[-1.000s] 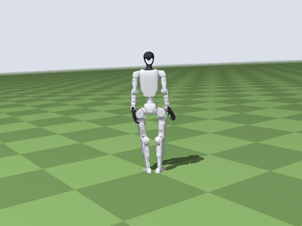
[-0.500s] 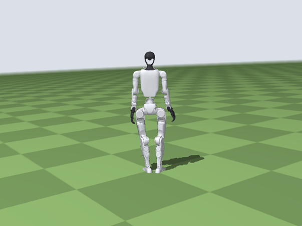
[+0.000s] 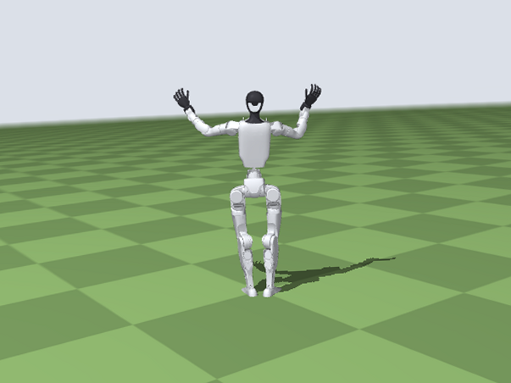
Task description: Upper body actions
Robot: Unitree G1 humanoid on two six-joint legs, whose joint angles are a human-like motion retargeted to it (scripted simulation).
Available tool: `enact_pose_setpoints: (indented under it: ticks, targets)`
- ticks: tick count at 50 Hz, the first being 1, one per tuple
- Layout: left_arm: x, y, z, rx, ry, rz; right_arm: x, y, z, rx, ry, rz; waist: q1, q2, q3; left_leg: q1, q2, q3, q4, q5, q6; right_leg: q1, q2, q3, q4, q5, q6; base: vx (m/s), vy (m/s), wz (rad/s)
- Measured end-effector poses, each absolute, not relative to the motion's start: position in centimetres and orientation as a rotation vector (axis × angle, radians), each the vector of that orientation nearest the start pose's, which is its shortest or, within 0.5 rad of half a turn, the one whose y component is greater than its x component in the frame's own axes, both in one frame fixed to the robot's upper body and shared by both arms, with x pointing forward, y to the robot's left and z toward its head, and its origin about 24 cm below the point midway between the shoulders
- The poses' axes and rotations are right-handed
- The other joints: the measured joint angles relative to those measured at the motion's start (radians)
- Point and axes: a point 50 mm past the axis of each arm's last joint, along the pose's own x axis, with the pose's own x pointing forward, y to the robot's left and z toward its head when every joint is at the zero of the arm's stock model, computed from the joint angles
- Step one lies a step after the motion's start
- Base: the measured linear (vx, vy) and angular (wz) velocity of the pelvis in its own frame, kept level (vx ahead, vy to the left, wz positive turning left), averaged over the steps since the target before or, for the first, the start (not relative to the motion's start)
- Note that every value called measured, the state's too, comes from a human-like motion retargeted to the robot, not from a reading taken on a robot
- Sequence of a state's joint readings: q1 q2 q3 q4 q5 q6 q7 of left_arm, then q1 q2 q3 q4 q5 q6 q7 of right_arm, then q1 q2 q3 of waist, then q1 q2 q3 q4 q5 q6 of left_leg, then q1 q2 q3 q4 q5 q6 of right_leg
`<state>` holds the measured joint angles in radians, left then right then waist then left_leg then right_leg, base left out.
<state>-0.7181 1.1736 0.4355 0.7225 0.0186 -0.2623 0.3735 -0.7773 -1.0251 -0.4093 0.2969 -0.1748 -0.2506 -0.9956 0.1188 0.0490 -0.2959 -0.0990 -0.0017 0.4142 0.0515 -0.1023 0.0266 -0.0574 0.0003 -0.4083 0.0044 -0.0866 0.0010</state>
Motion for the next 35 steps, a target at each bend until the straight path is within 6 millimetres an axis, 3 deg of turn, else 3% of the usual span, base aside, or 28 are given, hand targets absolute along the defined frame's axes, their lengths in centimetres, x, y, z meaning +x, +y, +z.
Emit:
enact_pose_setpoints:
  ticks: [3,5,8,10,11,13,15,17,19,20,22,23,25,27,30,33,35]
  targets:
    - [25.4,36.6,39.5,1.091,-0.840,0.979,20.7,-32.4,41.9,-0.890,-1.373,-1.295,0.018,-0.018,-0.023,0.006,-0.003,-0.003,0.000,-0.002,0.001,0.008,-0.002,-0.001,0.000,-0.003,0.000,0.10,-0.01,0.03]
    - [24.4,34.5,42.7,1.311,-0.907,1.175,19.9,-31.8,44.2,-1.304,-1.291,-1.327,0.024,-0.031,-0.025,0.008,-0.003,0.000,0.000,-0.003,0.001,0.009,-0.001,0.002,0.000,-0.004,0.000,0.12,-0.07,-0.05]
    - [20.0,34.8,44.9,1.408,-1.166,1.728,17.0,-33.1,46.0,-1.649,-1.215,-1.787,0.022,-0.026,-0.036,-0.009,0.002,0.008,0.000,-0.007,-0.001,-0.013,0.003,0.008,0.001,-0.005,-0.001,0.03,0.00,-0.11]
    - [18.2,36.5,44.9,1.439,-1.226,1.821,15.9,-34.3,46.0,-1.744,-1.240,-1.966,0.028,-0.015,-0.038,-0.020,0.006,0.021,-0.003,-0.009,-0.003,-0.032,0.008,0.020,0.003,-0.004,-0.002,-0.11,0.08,-0.36]
    - [17.6,38.6,44.3,1.375,-1.129,1.846,16.0,-35.5,45.6,-1.725,-1.203,-1.945,0.031,-0.008,-0.038,-0.025,0.008,0.028,-0.004,-0.010,-0.003,-0.042,0.010,0.026,0.005,-0.003,-0.002,-0.16,0.07,-0.35]
    - [16.0,43.2,42.2,1.154,-0.865,1.895,16.6,-38.5,44.0,-1.528,-1.084,-1.902,0.034,0.001,-0.033,-0.032,0.011,0.036,-0.005,-0.012,-0.005,-0.055,0.011,0.035,0.007,-0.001,-0.002,-0.15,0.01,-0.23]
    - [14.1,47.7,38.8,0.828,-0.589,1.893,16.3,-42.4,41.5,-1.100,-0.900,-1.895,0.033,0.003,-0.027,-0.039,0.012,0.037,-0.004,-0.013,-0.005,-0.064,0.010,0.037,0.009,-0.001,-0.001,-0.13,-0.02,-0.03]
    - [13.5,50.4,35.4,0.513,-0.471,1.739,16.1,-45.9,38.7,-0.635,-0.699,-1.818,0.030,-0.001,-0.027,-0.048,0.011,0.032,-0.003,-0.012,-0.006,-0.070,0.008,0.034,0.008,-0.002,-0.001,-0.11,-0.03,0.12]
    - [13.8,51.0,33.7,0.222,-0.611,1.553,16.9,-47.6,36.3,-0.289,-0.616,-1.586,0.022,-0.006,-0.027,-0.055,0.009,0.023,0.001,-0.011,-0.005,-0.071,0.005,0.027,0.008,-0.004,0.000,-0.05,-0.06,0.25]
    - [13.8,51.0,33.1,0.058,-0.738,1.507,17.3,-47.9,35.6,-0.156,-0.643,-1.463,0.017,-0.009,-0.027,-0.059,0.008,0.017,0.003,-0.011,-0.005,-0.071,0.002,0.022,0.008,-0.005,0.001,-0.01,-0.06,0.28]
    - [12.4,50.4,32.9,-0.198,-1.077,1.526,16.8,-47.7,35.1,0.063,-0.820,-1.398,0.013,-0.015,-0.039,-0.071,0.006,0.009,0.004,-0.010,-0.005,-0.077,0.000,0.016,0.006,-0.007,0.001,0.00,-0.02,0.12]
    - [11.2,50.0,32.8,-0.276,-1.236,1.592,16.5,-47.2,35.1,0.144,-0.939,-1.415,0.013,-0.020,-0.047,-0.077,0.004,0.007,0.004,-0.010,-0.005,-0.082,0.000,0.014,0.005,-0.007,0.001,0.00,0.00,0.00]
    - [9.7,48.6,33.0,-0.236,-1.417,1.741,15.7,-45.3,35.3,0.248,-1.184,-1.518,0.015,-0.025,-0.063,-0.085,0.003,0.007,0.003,-0.010,-0.005,-0.089,0.000,0.015,0.004,-0.008,0.001,0.00,0.00,0.00]
    - [10.6,47.2,35.0,-0.007,-1.384,1.725,15.5,-42.6,36.6,0.172,-1.370,-1.575,0.020,-0.026,-0.070,-0.082,0.004,0.009,0.003,-0.011,-0.004,-0.085,0.002,0.018,0.004,-0.009,0.000,0.03,0.02,-0.02]
    - [13.7,43.9,38.8,0.311,-1.349,1.417,16.4,-38.2,39.3,-0.044,-1.487,-1.423,0.024,-0.027,-0.067,-0.068,0.003,0.005,0.004,-0.012,-0.002,-0.066,0.005,0.013,0.003,-0.012,-0.001,0.06,0.04,0.08]
    - [17.7,37.9,41.9,0.600,-1.413,1.079,17.4,-33.2,41.7,-0.332,-1.566,-1.148,0.025,-0.033,-0.076,-0.062,0.000,-0.008,0.007,-0.012,0.000,-0.052,0.004,0.002,0.002,-0.016,-0.001,0.07,0.04,0.20]
    - [19.5,33.6,43.3,0.825,-1.471,0.962,17.7,-30.1,42.7,-0.573,-1.621,-1.042,0.023,-0.039,-0.085,-0.061,-0.001,-0.016,0.008,-0.011,0.002,-0.046,0.004,-0.005,0.001,-0.018,-0.001,0.09,0.03,0.21]
